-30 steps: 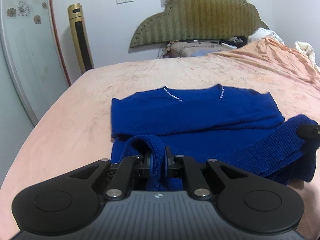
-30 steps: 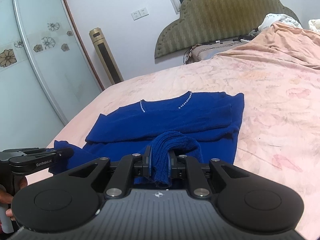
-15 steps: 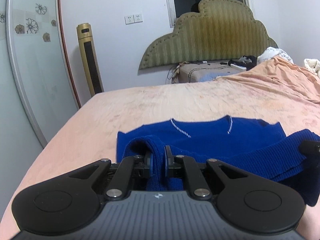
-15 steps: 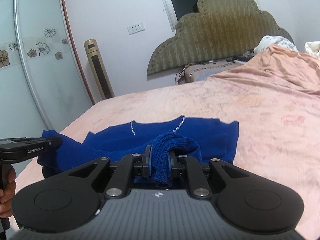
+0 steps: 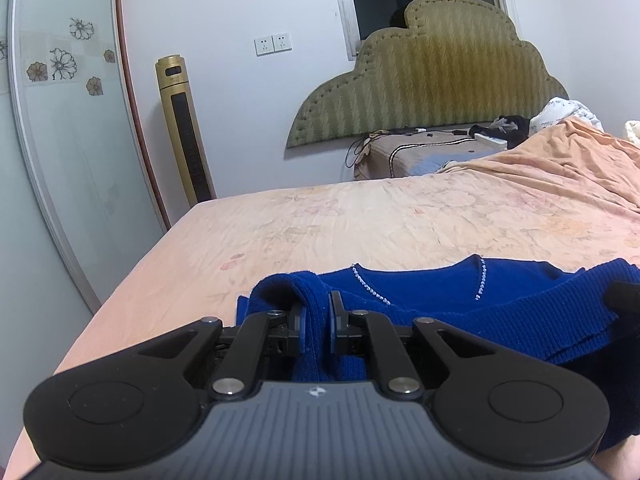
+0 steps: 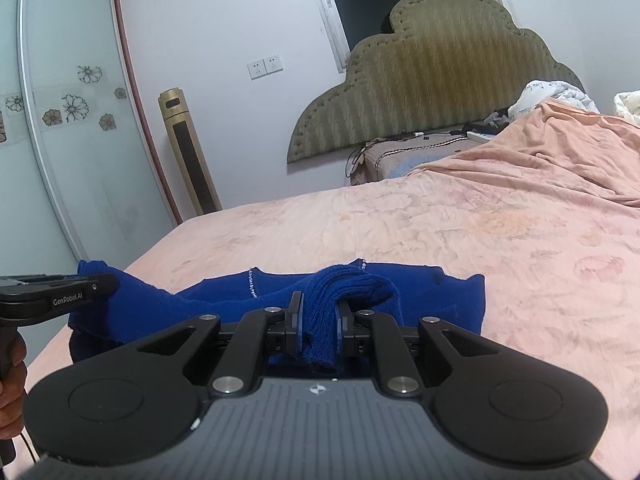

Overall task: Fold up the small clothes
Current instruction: 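Lift the hem with both grippers and fold it toward the beaded collar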

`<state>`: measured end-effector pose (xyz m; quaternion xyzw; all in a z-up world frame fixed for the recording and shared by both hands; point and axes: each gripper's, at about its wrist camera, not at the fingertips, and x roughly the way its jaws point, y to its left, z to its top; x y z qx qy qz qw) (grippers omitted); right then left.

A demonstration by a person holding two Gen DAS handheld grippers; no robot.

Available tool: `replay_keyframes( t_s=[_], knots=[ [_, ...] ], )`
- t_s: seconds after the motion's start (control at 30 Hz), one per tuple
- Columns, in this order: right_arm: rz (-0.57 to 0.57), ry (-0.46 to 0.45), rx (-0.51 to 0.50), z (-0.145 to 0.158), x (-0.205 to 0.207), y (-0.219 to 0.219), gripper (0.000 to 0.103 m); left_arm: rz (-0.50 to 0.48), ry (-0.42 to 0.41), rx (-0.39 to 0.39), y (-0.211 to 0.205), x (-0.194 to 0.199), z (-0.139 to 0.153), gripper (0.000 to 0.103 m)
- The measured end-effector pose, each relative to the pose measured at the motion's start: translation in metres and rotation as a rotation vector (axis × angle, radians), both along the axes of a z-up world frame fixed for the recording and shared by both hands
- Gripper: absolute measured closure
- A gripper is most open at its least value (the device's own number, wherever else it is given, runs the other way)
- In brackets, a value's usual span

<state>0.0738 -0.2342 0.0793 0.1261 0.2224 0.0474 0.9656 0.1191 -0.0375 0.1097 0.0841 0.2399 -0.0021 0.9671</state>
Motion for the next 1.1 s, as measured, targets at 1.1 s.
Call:
replay_keyframes(
  t_s=[1.1],
  knots=[
    [-0.029, 0.111, -0.011, -0.038, 0.103, -0.006, 0.085, 0.031, 0.111, 0.055, -0.011, 0.104, -0.041, 0.093]
  ],
)
